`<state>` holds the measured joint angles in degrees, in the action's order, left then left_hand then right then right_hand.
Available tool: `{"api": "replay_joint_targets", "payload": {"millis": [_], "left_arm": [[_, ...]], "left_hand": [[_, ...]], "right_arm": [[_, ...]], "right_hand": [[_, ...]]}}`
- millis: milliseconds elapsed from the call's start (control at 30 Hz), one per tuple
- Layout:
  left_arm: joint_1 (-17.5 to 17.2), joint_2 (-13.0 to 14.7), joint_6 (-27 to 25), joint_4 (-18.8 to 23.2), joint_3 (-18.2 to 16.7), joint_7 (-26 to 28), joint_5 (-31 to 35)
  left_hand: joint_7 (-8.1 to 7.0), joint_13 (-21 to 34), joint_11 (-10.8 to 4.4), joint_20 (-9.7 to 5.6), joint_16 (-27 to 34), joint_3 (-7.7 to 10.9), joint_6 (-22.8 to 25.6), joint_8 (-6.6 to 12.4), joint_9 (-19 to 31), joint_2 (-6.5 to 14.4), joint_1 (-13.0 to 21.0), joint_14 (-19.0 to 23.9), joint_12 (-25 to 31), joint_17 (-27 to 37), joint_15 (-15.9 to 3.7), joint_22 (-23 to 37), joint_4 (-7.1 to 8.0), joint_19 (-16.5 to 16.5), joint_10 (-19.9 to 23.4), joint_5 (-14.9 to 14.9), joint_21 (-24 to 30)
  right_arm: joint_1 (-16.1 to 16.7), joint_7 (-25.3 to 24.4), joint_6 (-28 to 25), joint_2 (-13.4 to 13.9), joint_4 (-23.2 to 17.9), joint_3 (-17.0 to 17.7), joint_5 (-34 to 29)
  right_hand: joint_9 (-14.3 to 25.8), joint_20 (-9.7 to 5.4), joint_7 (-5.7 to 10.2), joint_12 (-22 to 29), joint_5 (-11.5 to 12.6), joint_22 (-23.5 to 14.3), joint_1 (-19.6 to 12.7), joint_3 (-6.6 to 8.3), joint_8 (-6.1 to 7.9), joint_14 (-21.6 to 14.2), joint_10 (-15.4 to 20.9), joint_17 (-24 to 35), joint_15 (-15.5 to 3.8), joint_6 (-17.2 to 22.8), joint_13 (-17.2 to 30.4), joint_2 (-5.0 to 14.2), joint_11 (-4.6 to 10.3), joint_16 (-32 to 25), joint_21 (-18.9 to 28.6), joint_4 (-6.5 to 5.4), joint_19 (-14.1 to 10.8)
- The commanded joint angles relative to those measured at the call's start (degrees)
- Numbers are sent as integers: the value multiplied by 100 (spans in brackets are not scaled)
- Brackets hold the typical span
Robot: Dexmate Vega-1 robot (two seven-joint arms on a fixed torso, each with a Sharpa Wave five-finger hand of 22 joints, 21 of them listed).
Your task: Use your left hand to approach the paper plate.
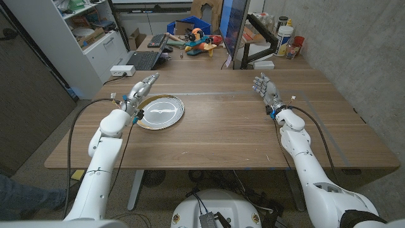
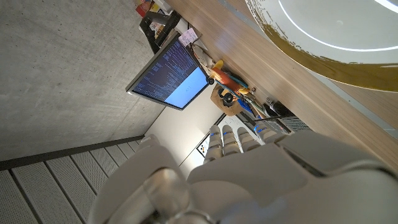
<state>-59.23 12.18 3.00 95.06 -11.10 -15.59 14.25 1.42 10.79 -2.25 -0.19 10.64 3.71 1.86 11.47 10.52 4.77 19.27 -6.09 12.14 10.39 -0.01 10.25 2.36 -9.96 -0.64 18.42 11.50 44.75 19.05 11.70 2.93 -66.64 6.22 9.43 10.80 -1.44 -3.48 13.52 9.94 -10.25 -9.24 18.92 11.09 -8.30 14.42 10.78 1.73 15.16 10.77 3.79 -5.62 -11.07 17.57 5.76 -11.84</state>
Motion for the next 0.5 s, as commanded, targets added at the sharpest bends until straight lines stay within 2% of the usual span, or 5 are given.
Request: {"api": "replay_joint_targets", "payload": {"millis": [33,500], "left_arm": [[4,116,-64,-21,92,138,199],[-33,302,-192,29,237,166,431]], "left_hand": [[-5,26,-32,56,22,21,10,37,35,22,103,20,-11,17,-17,26,-49,-234,-9,-23,-29],[-22,27,-48,87,18,61,-6,30,37,71,199,15,-14,15,-27,28,-91,-288,-9,-46,-32]], "right_arm": [[-46,-29,79,-26,90,6,-8],[-120,-40,117,-38,197,6,-14]], "right_hand": [[10,1,11,-10,13,-20,-2,24,33,-51,65,16,-3,50,30,16,26,-2,-18,19,-32],[10,4,6,-16,15,-20,-3,28,31,-51,62,15,4,53,30,18,20,0,-36,24,-42]]}}
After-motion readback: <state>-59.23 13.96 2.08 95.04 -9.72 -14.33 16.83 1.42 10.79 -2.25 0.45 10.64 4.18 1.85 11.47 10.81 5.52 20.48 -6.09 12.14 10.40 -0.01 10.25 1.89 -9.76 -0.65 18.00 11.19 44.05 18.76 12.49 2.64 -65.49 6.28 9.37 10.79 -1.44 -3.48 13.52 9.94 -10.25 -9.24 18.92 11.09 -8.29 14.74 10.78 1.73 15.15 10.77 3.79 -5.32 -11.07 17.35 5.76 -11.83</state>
